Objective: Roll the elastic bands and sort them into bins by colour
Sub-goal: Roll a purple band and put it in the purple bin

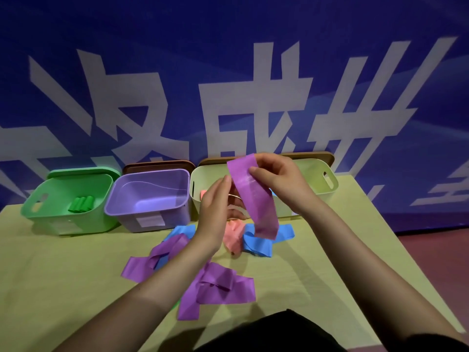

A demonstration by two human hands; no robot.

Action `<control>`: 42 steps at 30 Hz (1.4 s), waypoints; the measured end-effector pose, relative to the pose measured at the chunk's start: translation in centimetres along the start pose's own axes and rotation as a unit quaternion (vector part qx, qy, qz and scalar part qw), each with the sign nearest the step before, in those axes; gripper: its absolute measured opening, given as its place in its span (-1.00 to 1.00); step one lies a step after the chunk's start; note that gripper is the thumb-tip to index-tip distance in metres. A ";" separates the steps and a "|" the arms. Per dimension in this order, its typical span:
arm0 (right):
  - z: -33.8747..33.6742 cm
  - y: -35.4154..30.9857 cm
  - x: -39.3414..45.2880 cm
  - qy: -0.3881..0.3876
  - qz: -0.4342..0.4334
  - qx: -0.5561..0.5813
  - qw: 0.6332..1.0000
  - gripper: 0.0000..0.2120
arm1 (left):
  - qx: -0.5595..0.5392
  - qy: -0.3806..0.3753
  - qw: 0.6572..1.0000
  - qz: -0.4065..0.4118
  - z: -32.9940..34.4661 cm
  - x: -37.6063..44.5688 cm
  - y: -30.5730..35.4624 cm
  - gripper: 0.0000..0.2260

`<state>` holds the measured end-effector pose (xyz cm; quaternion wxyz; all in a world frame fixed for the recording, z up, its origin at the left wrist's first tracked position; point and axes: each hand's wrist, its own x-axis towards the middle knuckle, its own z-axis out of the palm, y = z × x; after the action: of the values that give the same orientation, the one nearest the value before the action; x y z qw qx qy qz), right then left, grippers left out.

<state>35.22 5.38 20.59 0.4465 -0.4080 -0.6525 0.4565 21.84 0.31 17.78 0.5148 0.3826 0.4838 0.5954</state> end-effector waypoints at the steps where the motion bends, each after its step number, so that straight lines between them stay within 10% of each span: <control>1: -0.1 0.1 -0.1 0.005 -0.009 -0.023 1.000 -0.83 | 0.019 -0.009 1.000 0.012 0.0 -0.1 0.2 -0.80; 12: -0.6 1.0 -0.8 0.119 0.017 -0.021 0.992 -0.80 | 0.187 -0.053 0.975 0.111 -1.3 0.6 1.1 -0.95; 19: -0.3 2.0 -1.0 -0.109 -0.023 -0.022 0.994 -0.78 | 0.188 -0.073 0.970 0.137 -1.9 1.6 2.4 -0.83; 36: 2.0 2.4 0.2 -0.024 -0.010 0.045 0.999 -0.85 | 0.119 0.023 0.991 0.061 -2.2 1.8 2.5 -0.78; 42: 2.7 6.6 -1.0 -0.116 0.086 0.035 0.989 -0.93 | 0.014 0.076 0.996 0.042 -1.9 2.4 3.6 -0.82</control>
<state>33.79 5.44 13.56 0.3411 -0.3909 -0.6462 0.5597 18.70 2.30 20.73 0.4456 0.3630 0.5135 0.6372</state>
